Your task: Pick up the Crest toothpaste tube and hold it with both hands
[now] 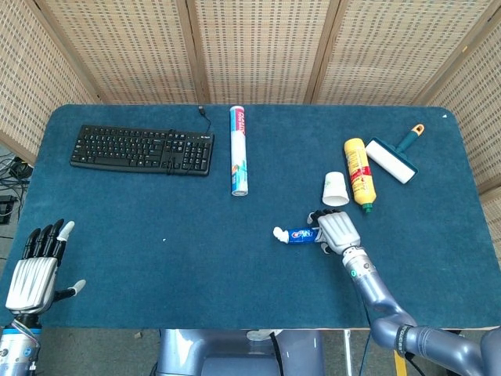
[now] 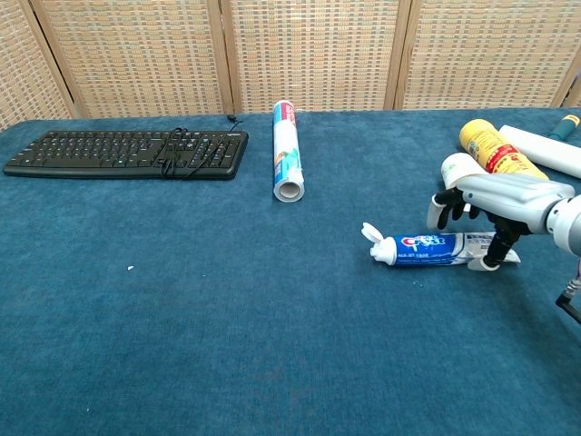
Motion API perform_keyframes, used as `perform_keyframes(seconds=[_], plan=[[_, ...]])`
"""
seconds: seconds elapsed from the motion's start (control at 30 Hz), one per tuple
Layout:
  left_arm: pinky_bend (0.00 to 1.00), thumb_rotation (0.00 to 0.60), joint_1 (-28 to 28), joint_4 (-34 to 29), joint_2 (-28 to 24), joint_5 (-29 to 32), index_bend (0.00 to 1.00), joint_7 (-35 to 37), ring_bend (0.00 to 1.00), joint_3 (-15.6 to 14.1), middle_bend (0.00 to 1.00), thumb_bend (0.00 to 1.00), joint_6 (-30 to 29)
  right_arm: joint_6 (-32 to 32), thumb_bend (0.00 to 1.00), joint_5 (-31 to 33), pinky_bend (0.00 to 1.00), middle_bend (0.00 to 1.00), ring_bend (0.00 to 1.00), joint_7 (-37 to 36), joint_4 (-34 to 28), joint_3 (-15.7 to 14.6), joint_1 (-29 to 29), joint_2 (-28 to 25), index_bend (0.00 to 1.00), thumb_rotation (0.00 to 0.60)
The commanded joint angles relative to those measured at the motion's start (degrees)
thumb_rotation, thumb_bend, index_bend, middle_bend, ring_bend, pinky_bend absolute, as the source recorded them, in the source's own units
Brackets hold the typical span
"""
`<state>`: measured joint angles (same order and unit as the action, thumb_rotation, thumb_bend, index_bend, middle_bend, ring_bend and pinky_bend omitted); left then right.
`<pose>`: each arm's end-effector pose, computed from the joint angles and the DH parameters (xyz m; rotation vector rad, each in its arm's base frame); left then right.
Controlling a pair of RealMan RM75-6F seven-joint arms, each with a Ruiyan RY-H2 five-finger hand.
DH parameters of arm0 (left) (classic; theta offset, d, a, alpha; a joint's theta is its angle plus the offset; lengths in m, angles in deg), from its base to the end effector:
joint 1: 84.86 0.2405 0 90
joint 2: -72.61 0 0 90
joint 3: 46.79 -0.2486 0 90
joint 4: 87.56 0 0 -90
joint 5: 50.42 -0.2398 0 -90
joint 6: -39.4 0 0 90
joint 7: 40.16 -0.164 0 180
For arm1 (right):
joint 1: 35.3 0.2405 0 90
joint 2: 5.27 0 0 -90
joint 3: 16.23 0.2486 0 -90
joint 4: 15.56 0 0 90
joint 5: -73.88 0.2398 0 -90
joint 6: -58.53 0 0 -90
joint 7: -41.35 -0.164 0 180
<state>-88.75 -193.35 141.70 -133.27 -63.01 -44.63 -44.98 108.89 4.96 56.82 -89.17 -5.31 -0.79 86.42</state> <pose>-0.2608 0.1894 0.0821 -1.4168 -0.9069 -0.7911 -0.2140 -0.3606 -0.0604 1.8124 -1.0046 0.7814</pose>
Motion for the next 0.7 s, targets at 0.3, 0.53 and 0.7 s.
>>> perform_keyframes(seconds=[0.3,0.53,0.7], plan=[[0.0,0.6,-0.19,0.08,0.36,0.35,0.0,-0.65,0.0,-0.14,0.0,0.0,0.03,0.03,0.52,0.23,0.57,0.59,0.49,-1.89,1.07,-0.39,0.74,1.09,0.57,0.6],[0.0,0.6,-0.47,0.26,0.63,0.9,0.0,-0.91,0.0,-0.18,0.0,0.0,0.41,1.79,0.57,-1.25,0.65,0.65,0.55,-5.53,-0.96,-0.23,0.41,0.19,0.64,0.6],[0.0,0.6,-1.15,0.44,0.5,1.54,0.0,-0.02,0.0,0.12,0.0,0.0,1.48,3.05,0.58,-2.34,0.65,0.66,0.56,-6.23,-4.87,0.36,0.71,-1.69,0.64,0.6]])
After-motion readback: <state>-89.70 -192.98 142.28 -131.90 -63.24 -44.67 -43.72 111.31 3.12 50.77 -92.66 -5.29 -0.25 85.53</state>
